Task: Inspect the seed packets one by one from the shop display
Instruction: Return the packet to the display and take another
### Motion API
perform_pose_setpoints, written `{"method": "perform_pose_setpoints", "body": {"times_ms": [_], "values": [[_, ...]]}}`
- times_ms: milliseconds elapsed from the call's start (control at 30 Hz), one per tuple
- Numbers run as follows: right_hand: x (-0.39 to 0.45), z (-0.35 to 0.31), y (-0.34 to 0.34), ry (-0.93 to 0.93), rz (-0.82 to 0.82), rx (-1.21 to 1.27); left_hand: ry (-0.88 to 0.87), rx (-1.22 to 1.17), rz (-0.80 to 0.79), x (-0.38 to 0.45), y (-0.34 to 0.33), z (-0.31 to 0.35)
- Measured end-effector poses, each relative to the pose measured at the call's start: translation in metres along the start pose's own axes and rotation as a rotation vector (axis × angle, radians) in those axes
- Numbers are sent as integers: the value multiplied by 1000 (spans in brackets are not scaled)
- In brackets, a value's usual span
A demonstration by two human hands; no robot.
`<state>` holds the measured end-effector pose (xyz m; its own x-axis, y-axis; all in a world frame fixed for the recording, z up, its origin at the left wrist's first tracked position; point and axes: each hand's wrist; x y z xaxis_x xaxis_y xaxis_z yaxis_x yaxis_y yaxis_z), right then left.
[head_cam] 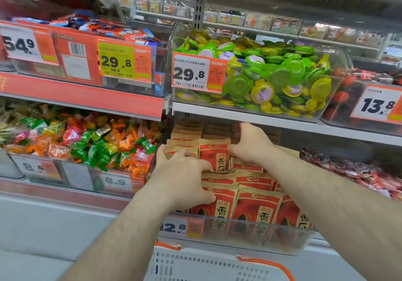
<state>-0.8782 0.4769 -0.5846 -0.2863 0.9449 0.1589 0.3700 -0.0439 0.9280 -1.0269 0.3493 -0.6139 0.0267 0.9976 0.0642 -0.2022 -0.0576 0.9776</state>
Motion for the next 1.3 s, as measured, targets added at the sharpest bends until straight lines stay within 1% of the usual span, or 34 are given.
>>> {"method": "perform_pose_setpoints", "body": {"times_ms": [33, 133, 267, 333, 500, 667, 733, 767, 867, 900, 933, 967, 1033, 1067, 1200, 1300], "values": [[0, 0, -1, 39, 7, -21, 0, -3, 4, 0, 0, 0], [-2, 1, -6, 238, -34, -147, -4, -15, 6, 0, 0, -1], [-1, -3, -4, 360, -108, -240, -7, -16, 13, 0, -1, -1], [4, -6, -5, 336, -153, -298, -9, -12, 15, 1, -1, -1], [13, -12, -17, 169, -260, -308, -5, -19, 16, -1, 0, 0], [15, -20, -15, 104, -308, -300, -5, -7, 18, -3, 1, 1], [12, -21, -12, 108, -329, -302, -2, 1, 28, -6, 3, 2], [10, -22, -9, 123, -316, -294, -3, 10, 40, -7, 3, 2], [2, -23, 3, 193, -175, -189, -1, 43, 84, -13, 3, 3], [-2, -24, 8, 213, -157, -147, 3, 51, 94, -15, 2, 3], [-7, -24, 12, 223, -182, -116, 7, 59, 102, -16, 2, 4], [-13, -25, 15, 221, -242, -105, 10, 68, 109, -18, 1, 4], [-21, -26, 16, 198, -372, -144, 18, 80, 128, -20, 0, 5], [-22, -26, 14, 181, -402, -170, 23, 79, 138, -21, 0, 5], [-17, -21, 1, 94, -331, -170, 25, 61, 131, -22, 1, 6], [-15, -22, -1, 52, -309, -160, 24, 26, 112, -23, 3, 6]]}}
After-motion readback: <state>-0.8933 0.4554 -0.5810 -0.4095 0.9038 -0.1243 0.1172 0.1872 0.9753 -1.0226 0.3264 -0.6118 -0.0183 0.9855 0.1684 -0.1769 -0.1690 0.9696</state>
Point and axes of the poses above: each hand's wrist, its own x-axis towards the middle knuckle, its own y-axis out of the back of the hand, z = x × y, and after that the axes turned 1 degree about -x, right-handed
